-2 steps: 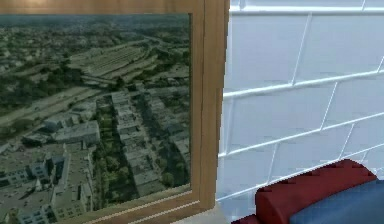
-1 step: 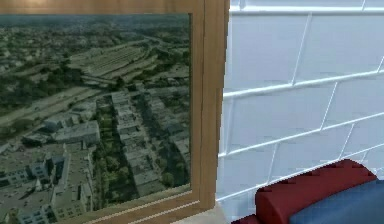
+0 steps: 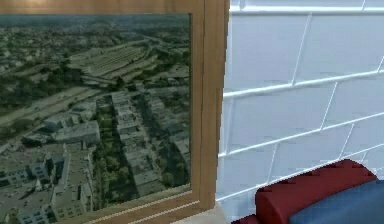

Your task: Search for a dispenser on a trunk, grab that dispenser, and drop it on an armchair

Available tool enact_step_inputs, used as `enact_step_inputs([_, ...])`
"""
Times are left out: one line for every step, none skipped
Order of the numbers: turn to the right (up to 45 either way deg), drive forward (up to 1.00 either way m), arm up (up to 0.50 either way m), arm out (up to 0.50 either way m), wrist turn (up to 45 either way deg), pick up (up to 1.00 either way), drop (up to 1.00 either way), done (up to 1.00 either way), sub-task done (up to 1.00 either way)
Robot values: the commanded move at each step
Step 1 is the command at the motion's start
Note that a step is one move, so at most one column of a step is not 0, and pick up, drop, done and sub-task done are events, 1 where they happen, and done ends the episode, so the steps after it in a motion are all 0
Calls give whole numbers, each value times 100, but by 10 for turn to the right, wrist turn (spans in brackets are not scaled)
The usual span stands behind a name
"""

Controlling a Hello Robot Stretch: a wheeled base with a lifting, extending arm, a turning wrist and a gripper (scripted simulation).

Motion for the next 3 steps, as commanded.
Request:
enact_step_inputs([0,0,0,0,0,0,100,0,0])
enact_step_inputs([0,0,10,0,0,0,0,0,0])
enact_step_inputs([0,0,0,-8,0,0,0,0,0])
